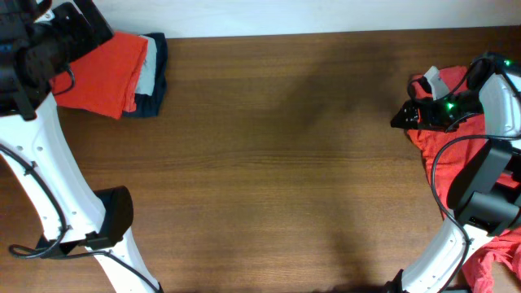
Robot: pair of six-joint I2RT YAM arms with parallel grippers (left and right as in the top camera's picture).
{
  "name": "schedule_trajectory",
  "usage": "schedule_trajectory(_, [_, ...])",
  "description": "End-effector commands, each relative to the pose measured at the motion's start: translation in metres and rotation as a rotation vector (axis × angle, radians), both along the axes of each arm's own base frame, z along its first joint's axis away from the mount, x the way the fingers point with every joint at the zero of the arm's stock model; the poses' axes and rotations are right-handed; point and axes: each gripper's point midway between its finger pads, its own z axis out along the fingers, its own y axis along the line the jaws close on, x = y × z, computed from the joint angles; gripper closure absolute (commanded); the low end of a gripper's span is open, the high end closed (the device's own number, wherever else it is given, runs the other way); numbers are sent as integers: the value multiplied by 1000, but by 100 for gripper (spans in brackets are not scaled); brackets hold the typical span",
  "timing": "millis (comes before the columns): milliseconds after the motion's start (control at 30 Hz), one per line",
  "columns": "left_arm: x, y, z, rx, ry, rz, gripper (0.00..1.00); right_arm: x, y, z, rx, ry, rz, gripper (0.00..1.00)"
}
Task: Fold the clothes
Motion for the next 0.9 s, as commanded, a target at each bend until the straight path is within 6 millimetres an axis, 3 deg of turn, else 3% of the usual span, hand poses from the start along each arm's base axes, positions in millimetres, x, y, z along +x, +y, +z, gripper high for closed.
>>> schedule_trajectory(0, [-4, 3, 3, 23, -2, 5, 1, -1, -1, -1, -1, 3, 0, 1])
schedule_trajectory(267, [-4, 3, 3, 23, -2, 5, 1, -2, -1, -6, 4, 14, 0, 2])
schedule_trajectory(467, [-4, 3, 3, 23, -2, 5, 1, 1, 7, 10, -14, -25, 21, 2])
schedule_trajectory(667, [-4, 3, 3, 23, -2, 5, 1, 3, 36, 70, -73, -174, 90, 2])
schedule_trajectory(733, [-4, 3, 3, 23, -2, 5, 1, -3, 58, 113, -109, -284, 137, 2])
schedule_trajectory(867, [-4, 3, 3, 23, -2, 5, 1, -24, 96, 177, -152, -455, 215, 2])
